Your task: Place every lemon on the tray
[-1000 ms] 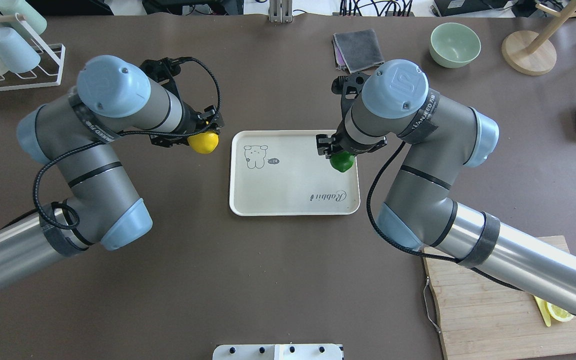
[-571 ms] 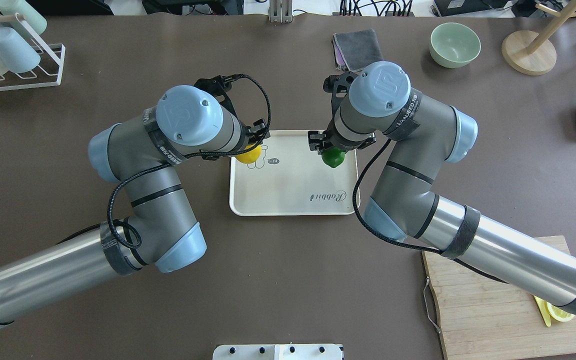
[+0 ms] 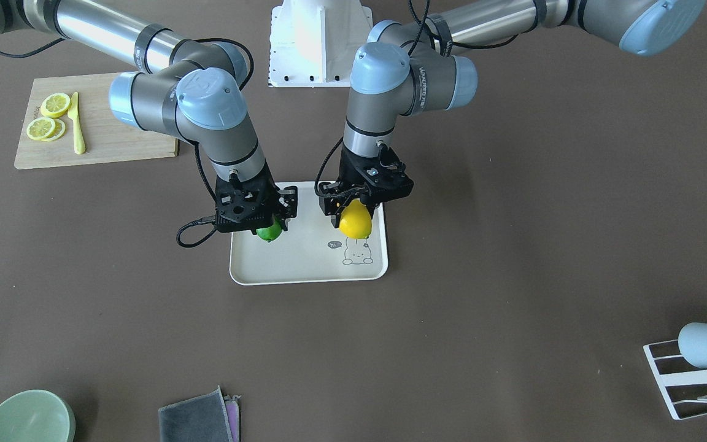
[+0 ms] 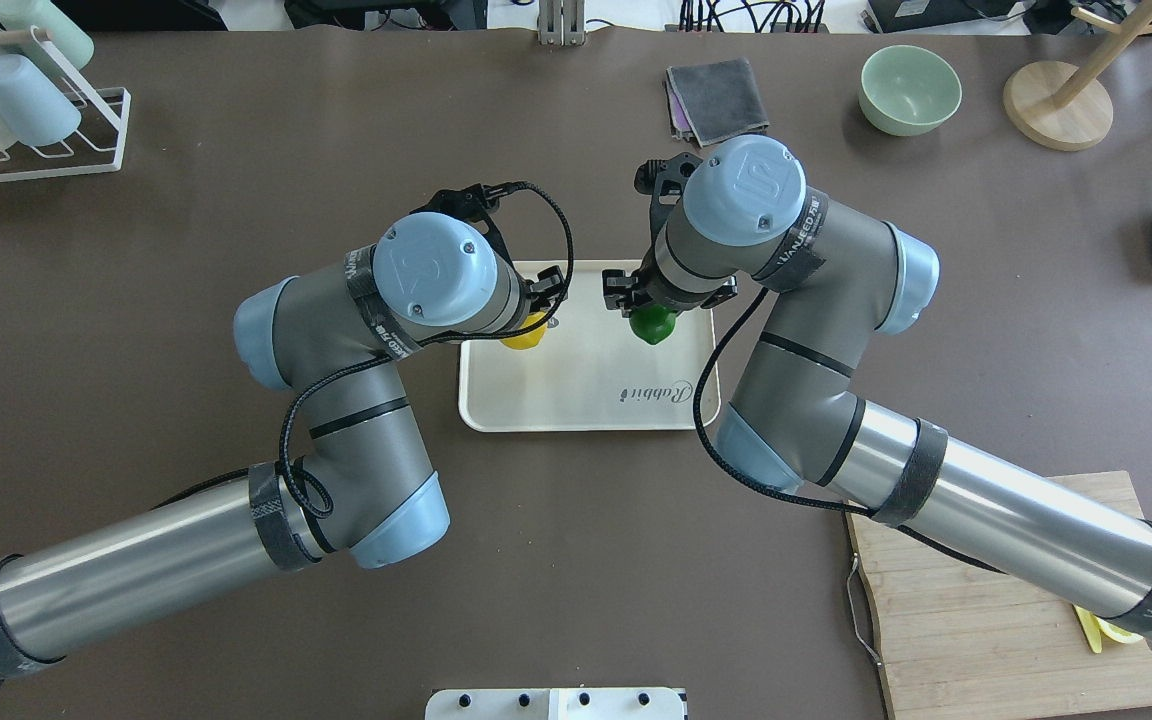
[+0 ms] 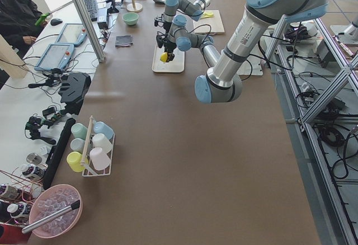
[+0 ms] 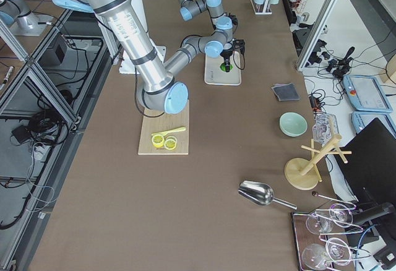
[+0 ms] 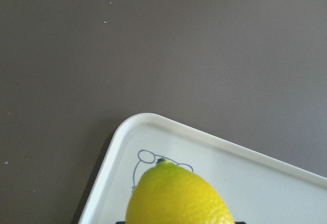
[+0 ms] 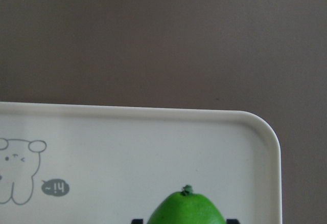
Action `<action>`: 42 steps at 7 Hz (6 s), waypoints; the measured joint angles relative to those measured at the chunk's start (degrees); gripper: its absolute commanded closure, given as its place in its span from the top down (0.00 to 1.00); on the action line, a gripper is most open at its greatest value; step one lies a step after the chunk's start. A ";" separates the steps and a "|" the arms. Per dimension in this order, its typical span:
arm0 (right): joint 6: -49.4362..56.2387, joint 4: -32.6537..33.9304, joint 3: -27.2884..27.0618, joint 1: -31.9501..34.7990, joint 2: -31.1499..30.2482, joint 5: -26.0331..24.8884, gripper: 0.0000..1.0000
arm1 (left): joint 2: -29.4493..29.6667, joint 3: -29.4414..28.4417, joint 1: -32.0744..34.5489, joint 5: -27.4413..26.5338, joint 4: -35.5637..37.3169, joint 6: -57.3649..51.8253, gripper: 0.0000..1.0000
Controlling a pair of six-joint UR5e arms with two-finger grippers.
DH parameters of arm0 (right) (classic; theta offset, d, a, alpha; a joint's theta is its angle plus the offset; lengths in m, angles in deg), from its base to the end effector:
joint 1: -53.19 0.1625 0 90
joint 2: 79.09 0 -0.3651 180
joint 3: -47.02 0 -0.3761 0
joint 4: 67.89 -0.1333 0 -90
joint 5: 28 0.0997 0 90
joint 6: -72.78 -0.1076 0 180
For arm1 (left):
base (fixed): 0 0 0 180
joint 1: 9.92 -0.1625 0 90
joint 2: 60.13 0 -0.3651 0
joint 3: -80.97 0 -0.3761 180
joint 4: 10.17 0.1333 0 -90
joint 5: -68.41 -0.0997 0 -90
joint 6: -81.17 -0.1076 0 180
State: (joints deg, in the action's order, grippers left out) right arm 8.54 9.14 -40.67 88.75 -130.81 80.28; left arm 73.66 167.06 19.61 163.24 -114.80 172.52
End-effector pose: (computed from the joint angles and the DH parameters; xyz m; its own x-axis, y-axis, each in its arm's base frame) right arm -0.4897 -0.4724 0.2201 0.6376 -0.0515 0.7686 -0.0918 0.9856 0.1421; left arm 0.5360 -0.4464 0.1660 0.4948 -0.3073 -0.8128 0.4433 0.8938 -0.0681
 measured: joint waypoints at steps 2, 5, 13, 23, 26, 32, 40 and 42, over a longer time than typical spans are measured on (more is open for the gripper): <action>-0.03 -0.03 0.25 -0.42 -0.31 -0.18 0.00 | -0.14 -0.47 -1.05 -0.82 0.03 -0.03 0.00; -0.01 -0.02 1.00 -1.17 -0.50 -1.64 0.67 | -0.41 -1.01 -2.20 -2.10 0.04 -0.21 0.76; -0.65 0.47 -3.38 4.69 -1.29 3.34 1.00 | -7.56 10.54 4.12 0.16 0.57 -16.43 0.98; 25.07 1.84 -14.96 22.38 -22.79 5.90 1.00 | -34.34 14.86 34.49 16.06 -4.12 -53.82 0.98; 49.80 12.65 -15.87 37.45 -28.75 16.46 1.00 | -36.87 11.58 51.09 28.47 3.09 -76.32 0.98; 67.71 13.78 -9.11 49.96 -41.30 24.06 1.00 | -38.26 3.33 61.02 39.20 9.89 -88.74 0.98; 67.40 6.91 -4.82 52.11 -41.90 25.63 1.00 | -40.97 5.74 63.11 39.27 9.97 -88.66 0.98; 67.41 6.91 -4.83 52.14 -41.89 25.96 1.00 | -40.96 5.63 63.11 39.17 9.97 -88.63 0.98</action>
State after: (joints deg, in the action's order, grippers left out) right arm 75.95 16.05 -45.50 140.90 -172.70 106.23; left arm 32.69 172.69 82.71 202.42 -104.82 83.89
